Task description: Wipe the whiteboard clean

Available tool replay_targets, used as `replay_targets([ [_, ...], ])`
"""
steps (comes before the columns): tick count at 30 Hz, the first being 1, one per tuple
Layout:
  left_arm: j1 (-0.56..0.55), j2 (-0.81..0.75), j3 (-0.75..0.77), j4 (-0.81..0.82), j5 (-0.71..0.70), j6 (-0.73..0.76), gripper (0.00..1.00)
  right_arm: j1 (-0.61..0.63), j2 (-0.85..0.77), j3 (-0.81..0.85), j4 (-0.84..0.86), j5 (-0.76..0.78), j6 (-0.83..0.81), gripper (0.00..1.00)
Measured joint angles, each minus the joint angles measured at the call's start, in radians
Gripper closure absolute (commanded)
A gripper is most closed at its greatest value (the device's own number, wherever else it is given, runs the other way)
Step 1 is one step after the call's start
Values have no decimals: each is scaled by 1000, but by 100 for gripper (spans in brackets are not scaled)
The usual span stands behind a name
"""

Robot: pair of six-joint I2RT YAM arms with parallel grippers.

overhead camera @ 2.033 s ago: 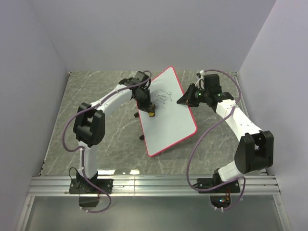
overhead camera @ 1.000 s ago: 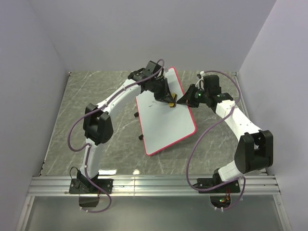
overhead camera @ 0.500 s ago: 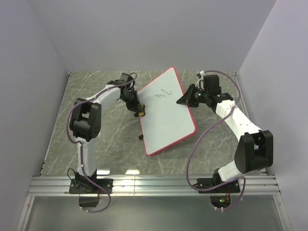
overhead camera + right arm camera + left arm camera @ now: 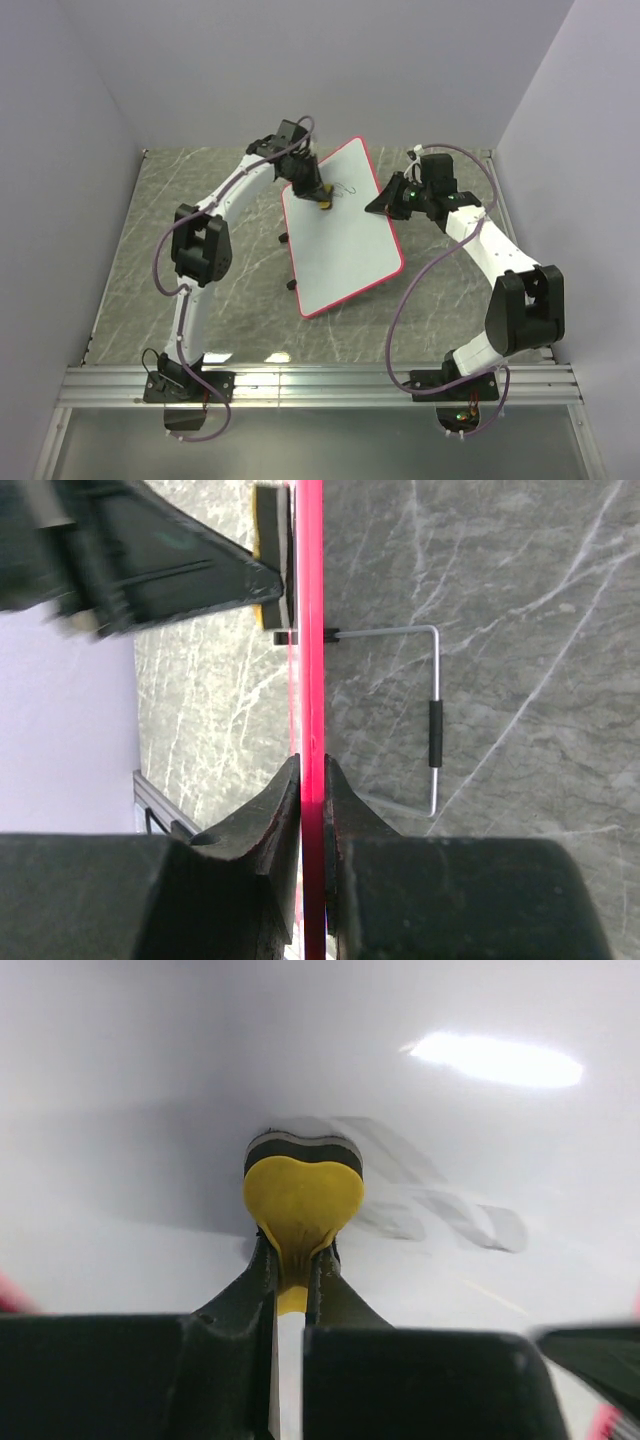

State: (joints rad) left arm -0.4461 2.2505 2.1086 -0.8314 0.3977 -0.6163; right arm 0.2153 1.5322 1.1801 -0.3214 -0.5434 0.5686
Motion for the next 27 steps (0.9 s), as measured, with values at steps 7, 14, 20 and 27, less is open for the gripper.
replay_targets([
  [7, -117, -6, 92, 159, 116, -71, 100, 0, 10, 7, -6, 8, 0, 100],
  [14, -119, -6, 88, 208, 174, -113, 100, 0, 15, 11, -7, 8, -1, 100],
  [20, -71, 22, 91, 183, 187, -130, 100, 0, 15, 11, -5, 8, -4, 100],
  [27, 82, 105, 43, 89, 104, -83, 100, 0, 12, 4, -4, 12, 13, 100],
])
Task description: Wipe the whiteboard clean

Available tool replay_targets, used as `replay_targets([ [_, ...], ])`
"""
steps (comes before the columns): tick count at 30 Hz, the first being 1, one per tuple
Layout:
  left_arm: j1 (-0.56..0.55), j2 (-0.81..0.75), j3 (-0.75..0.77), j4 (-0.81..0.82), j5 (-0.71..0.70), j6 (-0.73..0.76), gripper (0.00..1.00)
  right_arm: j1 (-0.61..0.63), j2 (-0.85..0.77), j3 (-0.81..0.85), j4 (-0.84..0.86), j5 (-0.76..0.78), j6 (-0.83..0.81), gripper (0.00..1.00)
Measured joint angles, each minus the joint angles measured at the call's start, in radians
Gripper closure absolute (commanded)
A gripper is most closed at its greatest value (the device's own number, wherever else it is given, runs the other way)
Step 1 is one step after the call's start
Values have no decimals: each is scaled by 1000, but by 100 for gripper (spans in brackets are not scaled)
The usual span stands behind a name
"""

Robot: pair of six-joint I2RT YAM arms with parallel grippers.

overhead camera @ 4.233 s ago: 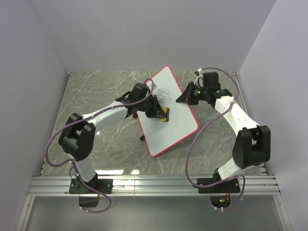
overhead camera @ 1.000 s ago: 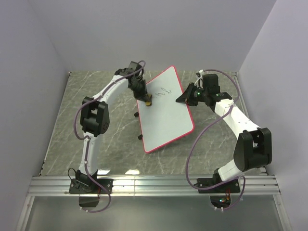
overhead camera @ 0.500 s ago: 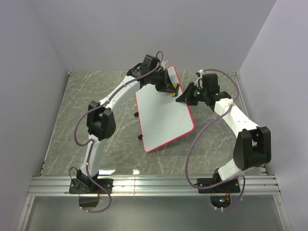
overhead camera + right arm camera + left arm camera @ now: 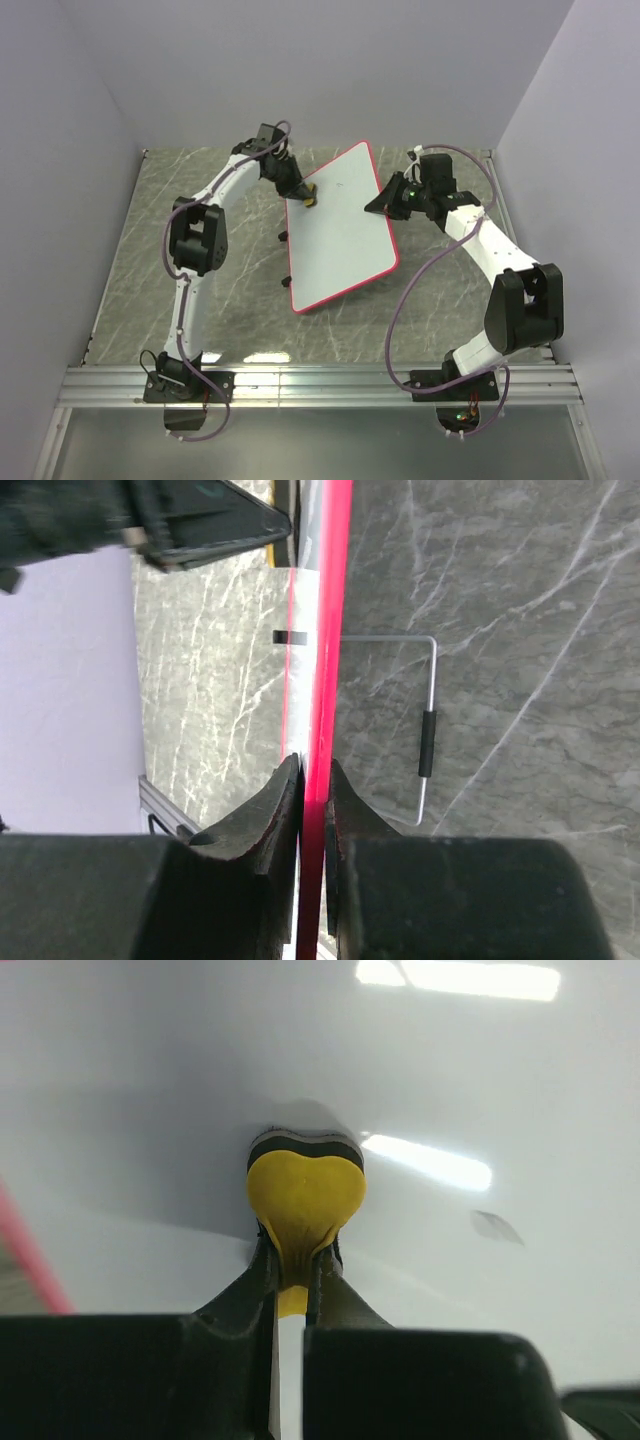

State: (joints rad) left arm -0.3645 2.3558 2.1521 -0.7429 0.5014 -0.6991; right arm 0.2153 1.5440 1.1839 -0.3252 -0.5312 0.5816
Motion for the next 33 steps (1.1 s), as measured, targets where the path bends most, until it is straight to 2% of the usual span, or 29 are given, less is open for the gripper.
replay_targets([
  [5, 54, 6, -65, -42, -75, 31, 100, 6, -6, -4, 10, 0, 13, 100],
  [14, 24, 8, 6, -63, -106, 86, 100, 15, -6, -5, 8, 8, 3, 100],
  [20, -35, -11, 48, 46, -25, 31, 100, 17, -5, -4, 3, 18, 1, 100],
  [23, -99, -10, 123, 116, 34, -13, 100, 19, -5, -4, 3, 19, -4, 100],
  [27, -186, -21, 150, 242, 118, -70, 100, 19, -3, -4, -5, 29, -4, 100],
  [31, -201, -29, 149, 282, 150, -96, 100, 19, -2, 0, -11, 32, -5, 100],
  [33, -188, -47, 100, 312, 152, -109, 100, 21, 2, 7, -12, 32, -10, 100],
])
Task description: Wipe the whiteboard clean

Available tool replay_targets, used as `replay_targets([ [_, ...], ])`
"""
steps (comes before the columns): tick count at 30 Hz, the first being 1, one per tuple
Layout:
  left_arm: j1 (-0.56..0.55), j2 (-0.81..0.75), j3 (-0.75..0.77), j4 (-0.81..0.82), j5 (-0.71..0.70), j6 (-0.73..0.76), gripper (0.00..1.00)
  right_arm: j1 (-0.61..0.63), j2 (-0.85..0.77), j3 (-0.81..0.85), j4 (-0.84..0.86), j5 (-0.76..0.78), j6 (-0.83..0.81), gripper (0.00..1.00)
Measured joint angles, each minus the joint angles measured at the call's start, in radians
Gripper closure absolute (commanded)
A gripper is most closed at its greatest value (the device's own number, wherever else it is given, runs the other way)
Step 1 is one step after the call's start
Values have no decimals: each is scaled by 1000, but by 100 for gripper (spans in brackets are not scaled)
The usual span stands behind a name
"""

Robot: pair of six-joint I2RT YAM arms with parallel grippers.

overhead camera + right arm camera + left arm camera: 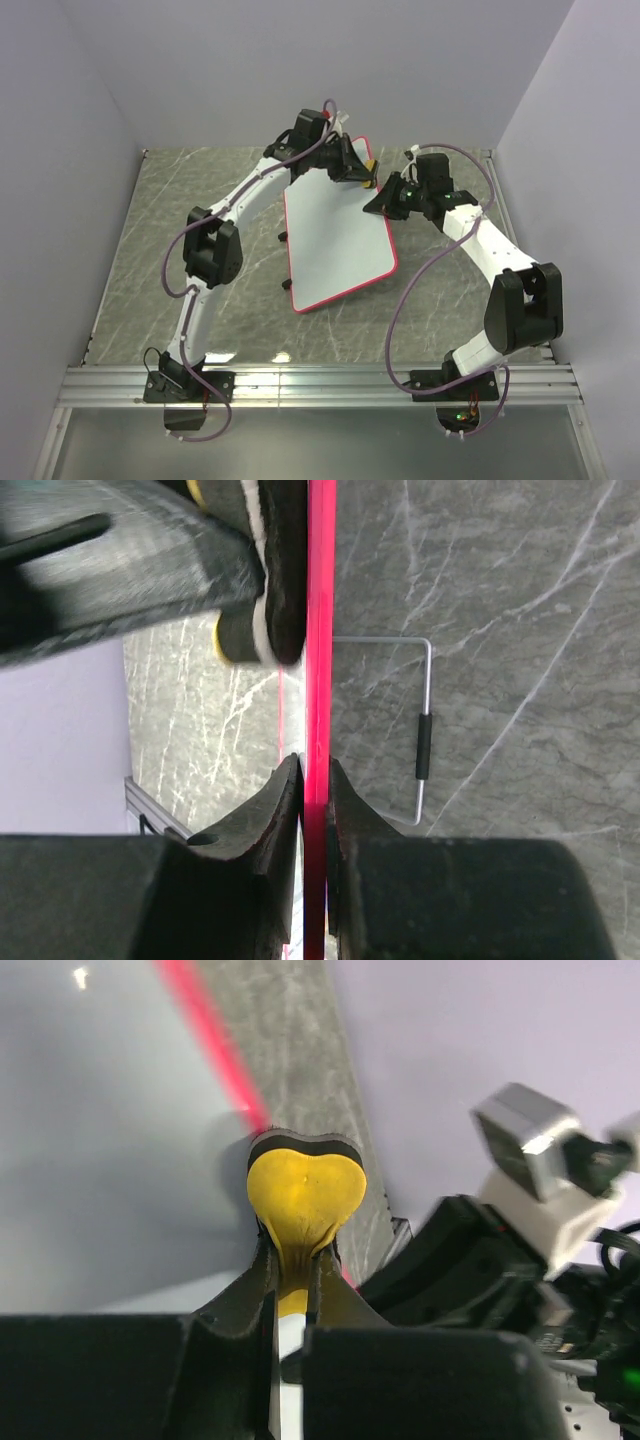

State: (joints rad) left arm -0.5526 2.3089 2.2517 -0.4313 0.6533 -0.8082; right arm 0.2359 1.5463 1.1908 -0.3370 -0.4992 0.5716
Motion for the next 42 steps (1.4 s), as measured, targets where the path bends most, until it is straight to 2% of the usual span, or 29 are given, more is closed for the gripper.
replay_targets([
  [5, 66, -33, -105, -10, -47, -17, 100, 2, 2, 3, 3, -4, -8, 100],
  [14, 206, 73, -84, -113, -243, 2, 100, 5, 3, 3, 8, -3, -8, 100],
  [25, 199, 64, -79, -135, -317, 48, 100, 6, 3, 4, 9, -3, -7, 100],
  [32, 234, -131, -309, -127, -349, 55, 100, 20, 2, 5, 33, -2, -23, 100],
  [38, 390, -343, -487, -106, -371, 57, 100, 25, -10, -11, 53, 10, -24, 100],
  [39, 423, -375, -513, -107, -381, 60, 100, 26, -12, -15, 57, 11, -24, 97],
  [42, 499, -452, -594, -108, -416, 81, 100, 29, -24, -28, 66, 18, -24, 75],
])
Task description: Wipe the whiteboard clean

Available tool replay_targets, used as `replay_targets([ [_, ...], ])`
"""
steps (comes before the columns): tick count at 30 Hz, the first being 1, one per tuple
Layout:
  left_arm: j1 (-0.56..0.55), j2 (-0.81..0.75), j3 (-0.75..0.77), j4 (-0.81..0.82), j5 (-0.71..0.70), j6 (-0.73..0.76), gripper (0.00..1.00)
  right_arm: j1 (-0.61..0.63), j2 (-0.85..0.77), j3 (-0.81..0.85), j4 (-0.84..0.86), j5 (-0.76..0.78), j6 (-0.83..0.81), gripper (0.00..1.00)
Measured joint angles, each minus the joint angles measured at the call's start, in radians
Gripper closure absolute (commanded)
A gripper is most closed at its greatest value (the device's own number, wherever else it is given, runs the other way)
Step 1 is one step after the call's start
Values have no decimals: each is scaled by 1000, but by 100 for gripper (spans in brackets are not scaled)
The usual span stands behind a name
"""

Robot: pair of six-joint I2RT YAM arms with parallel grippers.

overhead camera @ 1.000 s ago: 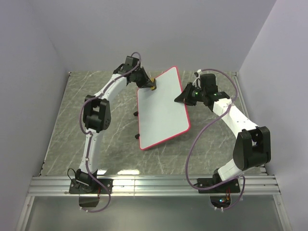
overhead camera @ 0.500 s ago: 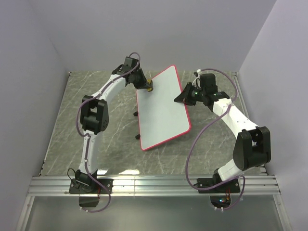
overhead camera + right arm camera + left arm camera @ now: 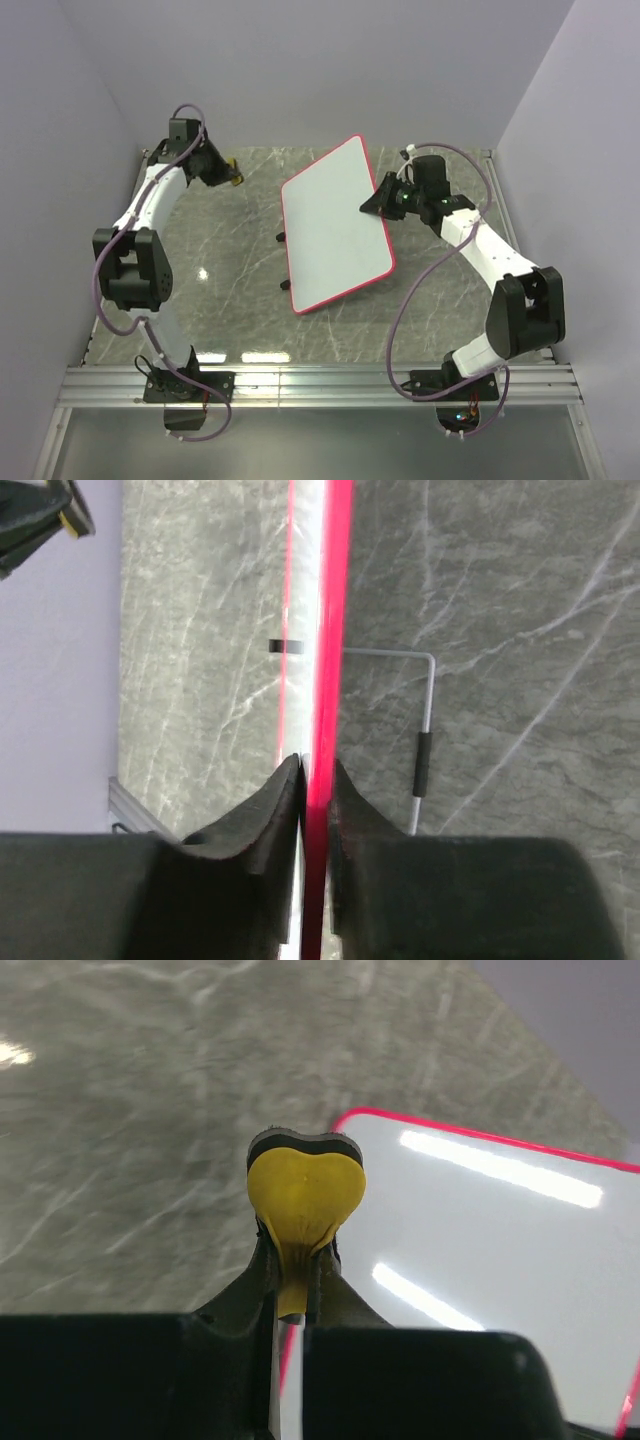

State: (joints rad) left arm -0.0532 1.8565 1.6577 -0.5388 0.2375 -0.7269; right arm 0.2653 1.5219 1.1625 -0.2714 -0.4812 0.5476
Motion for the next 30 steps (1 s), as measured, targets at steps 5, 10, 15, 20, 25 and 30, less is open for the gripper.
replay_targets([
  [5, 24, -45, -153, -42, -92, 57, 100, 37, -19, -37, -92, 32, -66, 33],
  [10, 19, -46, -336, -79, -174, 100, 99, 72, -83, -45, -217, 85, -98, 16],
  [15, 19, -51, -454, -96, -208, 111, 82, 88, -204, -65, -308, 130, -101, 15],
  [20, 19, -80, -478, -98, -229, 122, 53, 88, -360, -92, -349, 156, -100, 14],
  [25, 19, -132, -488, -95, -243, 124, 31, 88, -475, -111, -383, 181, -99, 12],
  [30, 18, -163, -502, -101, -253, 125, 5, 88, -573, -124, -431, 219, -99, 12],
])
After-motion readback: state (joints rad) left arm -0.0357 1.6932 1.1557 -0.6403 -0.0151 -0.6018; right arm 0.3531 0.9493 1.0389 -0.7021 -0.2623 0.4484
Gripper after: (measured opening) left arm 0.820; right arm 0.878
